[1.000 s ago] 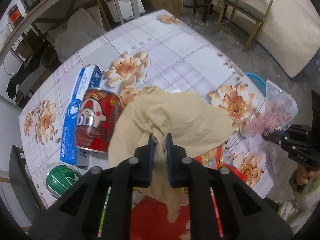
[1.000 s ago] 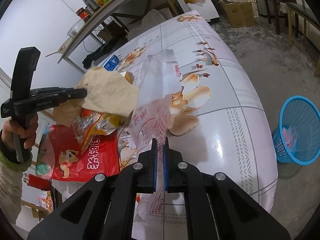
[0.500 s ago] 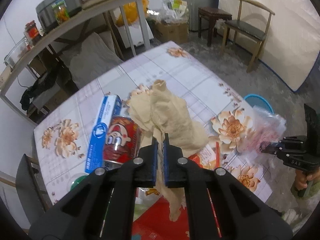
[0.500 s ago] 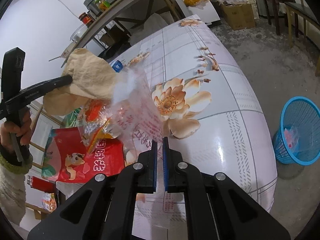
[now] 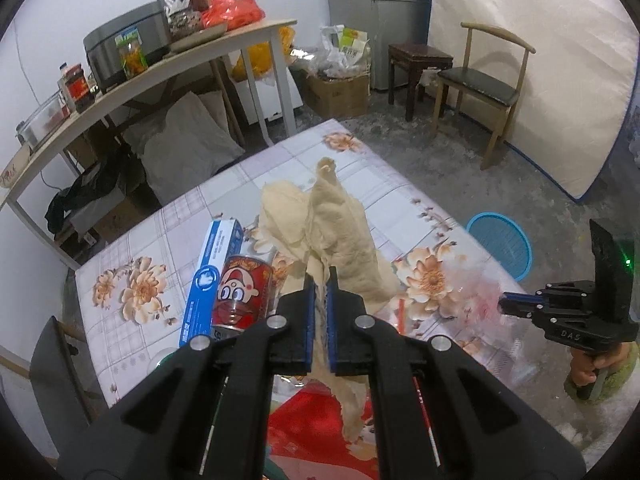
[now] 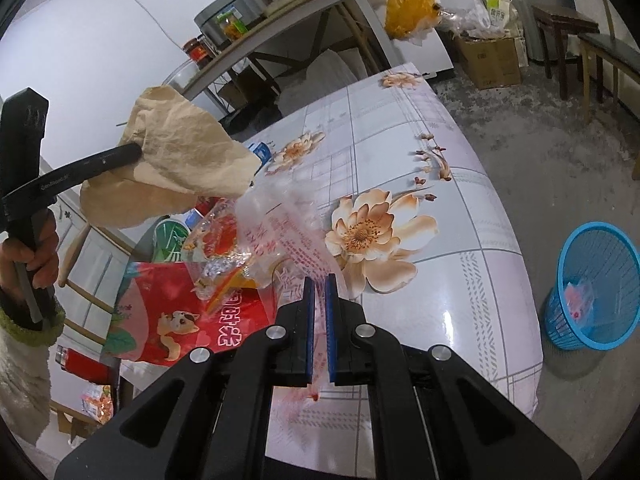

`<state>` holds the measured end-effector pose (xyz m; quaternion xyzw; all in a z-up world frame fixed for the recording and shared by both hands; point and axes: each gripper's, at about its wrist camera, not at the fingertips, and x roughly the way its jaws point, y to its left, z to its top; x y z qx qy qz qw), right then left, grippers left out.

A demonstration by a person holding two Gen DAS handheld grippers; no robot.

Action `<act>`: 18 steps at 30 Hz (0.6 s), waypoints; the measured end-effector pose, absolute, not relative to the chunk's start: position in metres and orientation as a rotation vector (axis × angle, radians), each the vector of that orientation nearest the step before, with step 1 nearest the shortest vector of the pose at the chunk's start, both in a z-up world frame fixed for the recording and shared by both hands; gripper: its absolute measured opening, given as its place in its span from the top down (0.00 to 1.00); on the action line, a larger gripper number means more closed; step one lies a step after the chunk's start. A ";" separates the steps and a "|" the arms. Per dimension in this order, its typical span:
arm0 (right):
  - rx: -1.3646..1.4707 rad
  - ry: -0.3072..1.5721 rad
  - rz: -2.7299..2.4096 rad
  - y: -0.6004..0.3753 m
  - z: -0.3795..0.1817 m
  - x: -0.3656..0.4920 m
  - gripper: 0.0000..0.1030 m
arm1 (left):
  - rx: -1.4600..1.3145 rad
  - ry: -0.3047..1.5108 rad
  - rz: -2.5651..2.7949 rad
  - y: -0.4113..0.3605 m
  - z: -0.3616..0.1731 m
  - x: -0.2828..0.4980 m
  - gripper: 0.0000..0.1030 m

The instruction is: Collect trash

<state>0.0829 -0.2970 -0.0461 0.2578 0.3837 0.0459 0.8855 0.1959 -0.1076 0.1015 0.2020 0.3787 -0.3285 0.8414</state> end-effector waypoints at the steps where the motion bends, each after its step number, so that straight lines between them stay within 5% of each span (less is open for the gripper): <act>1: 0.538 0.795 0.094 -0.297 -0.045 0.080 0.95 | 0.427 0.795 -0.698 -0.108 0.104 0.194 0.96; 18: 0.606 0.686 0.008 -0.338 -0.026 0.022 0.95 | 0.465 0.776 -0.824 -0.175 0.119 0.140 0.96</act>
